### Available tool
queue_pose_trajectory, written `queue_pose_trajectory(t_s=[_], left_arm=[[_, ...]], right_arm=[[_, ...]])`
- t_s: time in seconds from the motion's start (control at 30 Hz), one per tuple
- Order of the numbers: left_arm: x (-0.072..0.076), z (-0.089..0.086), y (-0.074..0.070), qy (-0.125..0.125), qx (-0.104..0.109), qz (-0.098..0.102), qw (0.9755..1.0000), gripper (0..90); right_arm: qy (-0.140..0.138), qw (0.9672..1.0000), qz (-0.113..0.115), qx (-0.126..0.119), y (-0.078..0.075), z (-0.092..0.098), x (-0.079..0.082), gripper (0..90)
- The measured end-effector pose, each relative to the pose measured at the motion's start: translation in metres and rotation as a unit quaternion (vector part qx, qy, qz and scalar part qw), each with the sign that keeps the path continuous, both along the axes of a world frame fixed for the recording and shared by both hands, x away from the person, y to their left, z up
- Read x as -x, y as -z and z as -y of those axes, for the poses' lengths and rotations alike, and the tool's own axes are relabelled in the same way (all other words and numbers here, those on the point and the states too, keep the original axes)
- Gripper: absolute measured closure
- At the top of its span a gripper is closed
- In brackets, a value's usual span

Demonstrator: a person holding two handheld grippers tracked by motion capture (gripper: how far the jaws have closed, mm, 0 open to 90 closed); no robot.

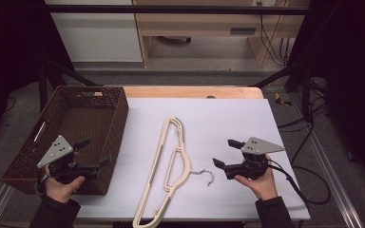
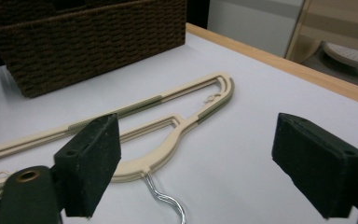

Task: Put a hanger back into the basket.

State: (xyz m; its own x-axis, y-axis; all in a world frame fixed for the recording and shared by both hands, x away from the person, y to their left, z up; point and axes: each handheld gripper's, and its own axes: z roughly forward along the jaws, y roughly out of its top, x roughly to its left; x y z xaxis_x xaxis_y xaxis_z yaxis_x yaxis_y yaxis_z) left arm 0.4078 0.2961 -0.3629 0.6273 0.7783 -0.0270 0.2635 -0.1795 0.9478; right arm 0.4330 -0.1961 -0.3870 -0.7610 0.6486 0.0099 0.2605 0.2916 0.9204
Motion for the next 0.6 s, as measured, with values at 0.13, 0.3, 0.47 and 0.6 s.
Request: queue_pose_trajectory(t_s=[0.13, 0.3, 0.47, 0.6], left_arm=[[0.0, 0.002, 0.0, 0.002, 0.0, 0.0, 1.0, 3.6], [0.001, 0.003, 0.0, 0.003, 0.001, 0.0, 1.0, 3.6], [0.001, 0.004, -0.001, 0.006, 0.001, 0.001, 1.0, 3.7], [0.001, 0.006, 0.0, 0.009, -0.005, 0.0, 1.0, 3.7]], right_arm=[[-0.024, 0.9993, -0.016, 0.022, 0.009, -0.017, -0.011, 22.5], [-0.039, 0.9972, -0.044, 0.047, 0.025, -0.03, -0.019, 26.9], [-0.052, 0.994, -0.067, 0.069, 0.041, -0.039, -0.028, 31.6], [-0.062, 0.9909, -0.082, 0.086, 0.052, -0.046, -0.033, 36.8]])
